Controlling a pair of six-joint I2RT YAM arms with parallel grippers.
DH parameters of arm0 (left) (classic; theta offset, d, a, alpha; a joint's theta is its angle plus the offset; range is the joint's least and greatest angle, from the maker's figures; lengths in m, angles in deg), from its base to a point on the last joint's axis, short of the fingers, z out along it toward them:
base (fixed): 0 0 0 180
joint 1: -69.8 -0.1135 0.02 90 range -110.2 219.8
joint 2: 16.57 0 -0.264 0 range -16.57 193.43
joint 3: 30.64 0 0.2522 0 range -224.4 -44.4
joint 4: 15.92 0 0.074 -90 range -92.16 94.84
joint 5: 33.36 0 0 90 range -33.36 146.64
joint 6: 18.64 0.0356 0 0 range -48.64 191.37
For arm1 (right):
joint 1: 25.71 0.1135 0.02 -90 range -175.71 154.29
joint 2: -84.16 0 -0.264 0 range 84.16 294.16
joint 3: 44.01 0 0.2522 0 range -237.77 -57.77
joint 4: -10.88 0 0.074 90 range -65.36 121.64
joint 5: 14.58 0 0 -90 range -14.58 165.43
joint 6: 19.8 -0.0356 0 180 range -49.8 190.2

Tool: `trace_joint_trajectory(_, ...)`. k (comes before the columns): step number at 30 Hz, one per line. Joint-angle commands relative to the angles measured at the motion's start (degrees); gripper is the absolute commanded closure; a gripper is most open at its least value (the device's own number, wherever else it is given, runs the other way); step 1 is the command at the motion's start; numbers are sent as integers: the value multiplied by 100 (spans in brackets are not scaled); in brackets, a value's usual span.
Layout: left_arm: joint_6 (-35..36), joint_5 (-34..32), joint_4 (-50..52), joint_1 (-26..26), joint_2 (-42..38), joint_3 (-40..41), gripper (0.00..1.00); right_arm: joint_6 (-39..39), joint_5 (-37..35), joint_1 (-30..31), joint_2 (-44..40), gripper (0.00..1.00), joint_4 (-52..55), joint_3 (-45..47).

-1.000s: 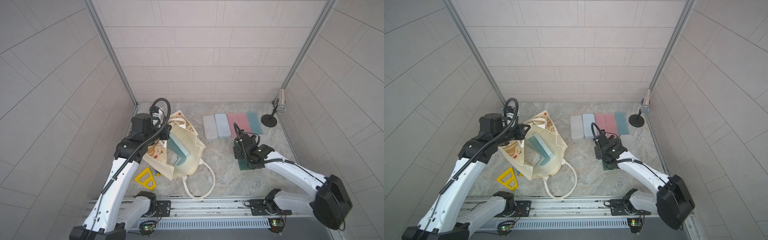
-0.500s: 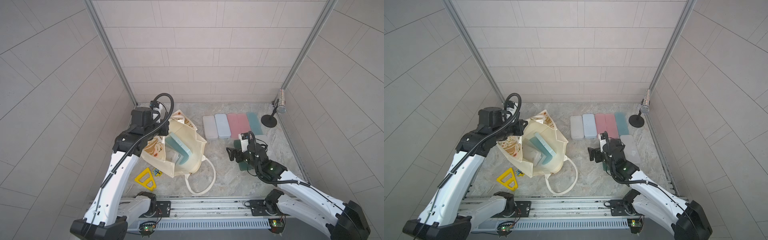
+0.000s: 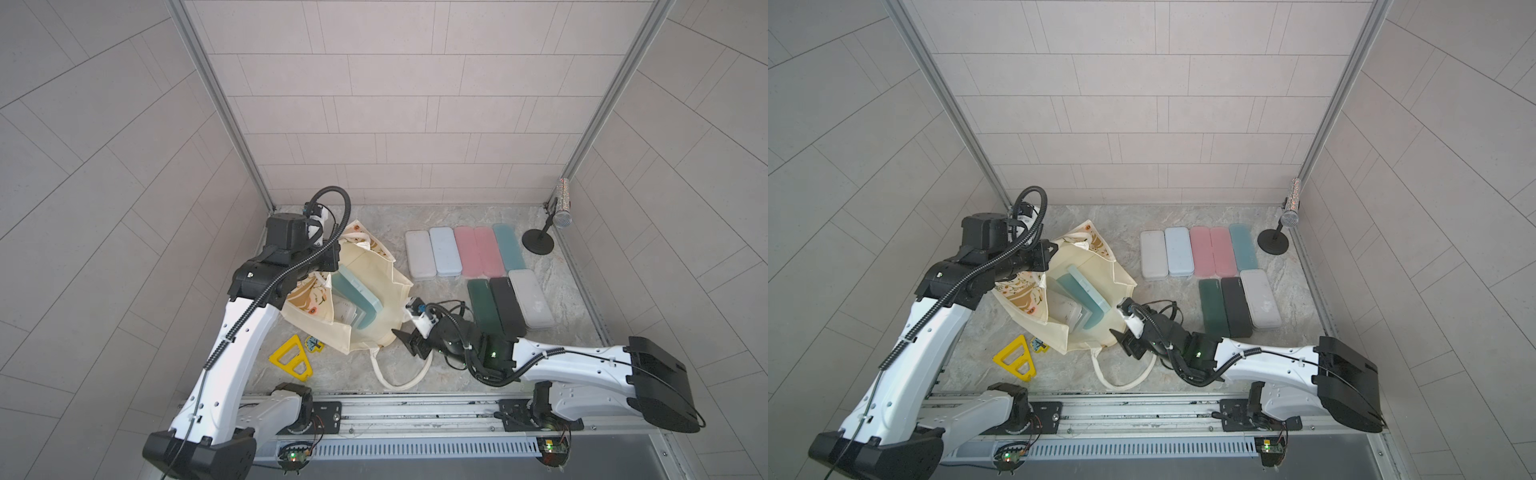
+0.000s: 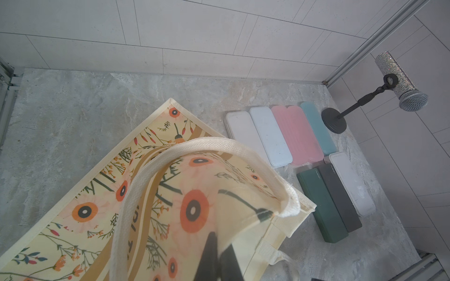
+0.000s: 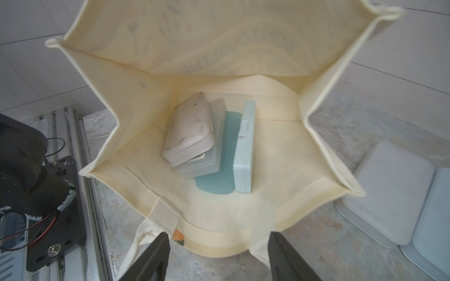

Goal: Take out the pencil case from the canvas bag
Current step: Place the pencil case at the center of the board, then pick up the pencil case from the canvas bag.

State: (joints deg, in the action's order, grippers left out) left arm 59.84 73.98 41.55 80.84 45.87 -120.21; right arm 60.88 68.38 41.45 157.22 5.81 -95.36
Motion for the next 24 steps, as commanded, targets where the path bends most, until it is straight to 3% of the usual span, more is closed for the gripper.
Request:
trace_joint_trajectory(1,1,85,-277,18,-203,-33,100,443,-90,111,363,44,-353,-243)
trace_joint_trajectory(12,-56,247,-162,16,-466,405,100,857,-621,219,2021,46,-267,-1330)
trace_joint_trajectory(24,-44,415,-189,16,-584,553,100,847,-1111,66,3117,49,-438,-2079)
